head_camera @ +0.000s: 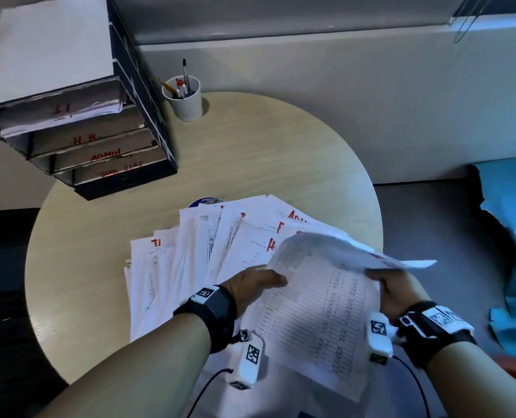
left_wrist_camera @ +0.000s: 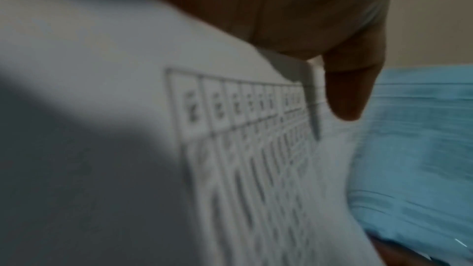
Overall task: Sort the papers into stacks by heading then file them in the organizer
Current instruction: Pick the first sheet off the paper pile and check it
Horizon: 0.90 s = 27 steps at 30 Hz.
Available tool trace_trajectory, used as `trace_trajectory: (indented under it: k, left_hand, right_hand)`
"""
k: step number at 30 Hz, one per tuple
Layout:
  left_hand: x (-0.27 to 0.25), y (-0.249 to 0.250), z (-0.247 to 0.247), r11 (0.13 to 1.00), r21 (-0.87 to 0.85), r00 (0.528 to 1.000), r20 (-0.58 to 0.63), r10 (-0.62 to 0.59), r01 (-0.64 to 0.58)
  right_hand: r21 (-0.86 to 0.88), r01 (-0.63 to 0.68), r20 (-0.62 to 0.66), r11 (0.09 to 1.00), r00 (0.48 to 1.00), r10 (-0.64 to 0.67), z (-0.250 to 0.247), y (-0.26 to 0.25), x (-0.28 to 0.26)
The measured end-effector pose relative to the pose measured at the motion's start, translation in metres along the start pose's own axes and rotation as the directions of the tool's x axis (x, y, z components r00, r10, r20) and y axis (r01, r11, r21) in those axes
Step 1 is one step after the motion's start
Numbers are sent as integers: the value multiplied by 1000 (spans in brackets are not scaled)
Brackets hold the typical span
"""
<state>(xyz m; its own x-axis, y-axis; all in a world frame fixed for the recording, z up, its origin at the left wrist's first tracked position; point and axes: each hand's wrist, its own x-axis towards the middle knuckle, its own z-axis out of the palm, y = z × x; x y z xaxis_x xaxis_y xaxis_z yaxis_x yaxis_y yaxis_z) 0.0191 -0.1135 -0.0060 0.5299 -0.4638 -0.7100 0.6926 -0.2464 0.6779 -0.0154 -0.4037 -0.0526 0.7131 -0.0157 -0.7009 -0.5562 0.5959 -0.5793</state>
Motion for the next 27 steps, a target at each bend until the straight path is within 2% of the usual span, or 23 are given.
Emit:
trace_trajectory:
  k: [1, 2, 4, 6, 7, 9, 10, 12, 13, 14, 17, 21, 24, 27]
  left_hand:
    - [2, 0, 1, 998, 69, 999, -51, 2, 1]
    - [4, -1, 2, 983, 183, 995, -95, 21, -3]
    - [9, -6, 6, 894, 448, 981, -165, 102, -18]
    - [12, -14, 7, 870, 491, 954, -238, 182, -44]
    - [10, -16, 8, 885, 461, 941, -268, 205, -61]
    - [5, -19, 4, 898, 418, 910, -306, 279, -135]
    - [0, -18, 1, 905, 393, 894, -327, 306, -166]
    - [-8, -18, -11, 936, 250, 880, -346, 324, -246]
    - [-12, -18, -16, 939, 191, 887, -318, 335, -286]
    - [-18, -17, -19, 940, 140, 896, -288, 339, -310]
    - [-30, -12, -17, 926, 61, 904, -202, 376, -371]
    - [-35, -4, -15, 910, 71, 851, -330, 408, -408]
    - [-37, -1, -22, 899, 15, 812, -423, 402, -438]
    - [-42, -2, -35, 884, -20, 788, -463, 406, -467]
  right_hand:
    - [-106, 1, -171, 994, 985, -19, 2, 2, 0]
    - [-154, 11, -246, 988, 968, -49, 5, 4, 0]
    - [-241, 76, -256, 968, 957, -139, 4, 7, 3]
    - [-342, 137, -267, 930, 935, -235, 9, 8, 0]
    - [-391, 182, -258, 902, 919, -297, 15, 6, -4]
    - [-421, 301, -162, 856, 903, -397, 27, 0, -20]
    - [-417, 373, -72, 829, 896, -439, 33, -5, -31]
    - [-408, 478, 98, 778, 870, -483, 42, -18, -54]
    - [-387, 497, 156, 776, 865, -476, 43, -23, -61]
    - [-349, 490, 194, 799, 872, -450, 46, -27, -68]
    - [-243, 468, 166, 850, 883, -439, 45, -28, -64]
    - [-165, 453, 75, 876, 892, -447, 61, -21, -52]
    - [-143, 334, 74, 932, 942, -326, 71, -6, -48]
    - [-277, 233, 69, 932, 973, -222, 74, 6, -45]
